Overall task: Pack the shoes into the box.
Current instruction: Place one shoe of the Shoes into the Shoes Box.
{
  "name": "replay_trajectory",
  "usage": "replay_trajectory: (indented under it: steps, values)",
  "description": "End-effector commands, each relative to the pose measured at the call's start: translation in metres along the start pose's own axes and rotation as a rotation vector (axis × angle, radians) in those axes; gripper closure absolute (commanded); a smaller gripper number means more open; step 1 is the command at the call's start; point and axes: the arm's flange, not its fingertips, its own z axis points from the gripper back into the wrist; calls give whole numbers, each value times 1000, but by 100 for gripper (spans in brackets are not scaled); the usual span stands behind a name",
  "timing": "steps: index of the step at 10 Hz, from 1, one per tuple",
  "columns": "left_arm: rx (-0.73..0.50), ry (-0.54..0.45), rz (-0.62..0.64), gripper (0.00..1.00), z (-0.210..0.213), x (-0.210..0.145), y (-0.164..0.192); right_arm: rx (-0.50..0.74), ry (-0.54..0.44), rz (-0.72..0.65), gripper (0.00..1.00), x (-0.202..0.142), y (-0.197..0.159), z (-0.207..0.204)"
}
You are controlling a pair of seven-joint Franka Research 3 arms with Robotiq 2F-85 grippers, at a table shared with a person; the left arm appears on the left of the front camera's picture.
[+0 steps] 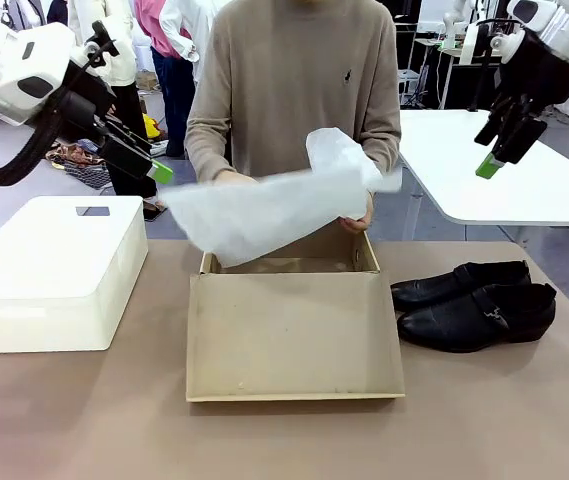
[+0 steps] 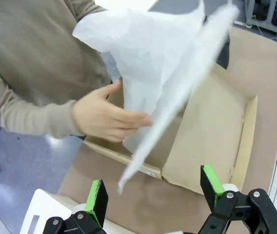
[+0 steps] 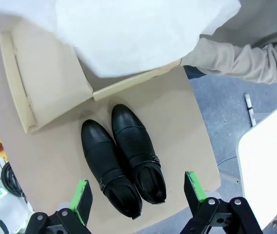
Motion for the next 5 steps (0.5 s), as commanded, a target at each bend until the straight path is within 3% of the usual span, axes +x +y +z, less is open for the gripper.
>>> replay_trajectory:
  steps: [1,5]
  values:
    - [-17,-16,-7,0,-1,-2,2,8,-16,6,0,-2,1,1]
    - [-17,-16,-7,0,-1,-2,2,-9,9,41,0,-8,-5,2]
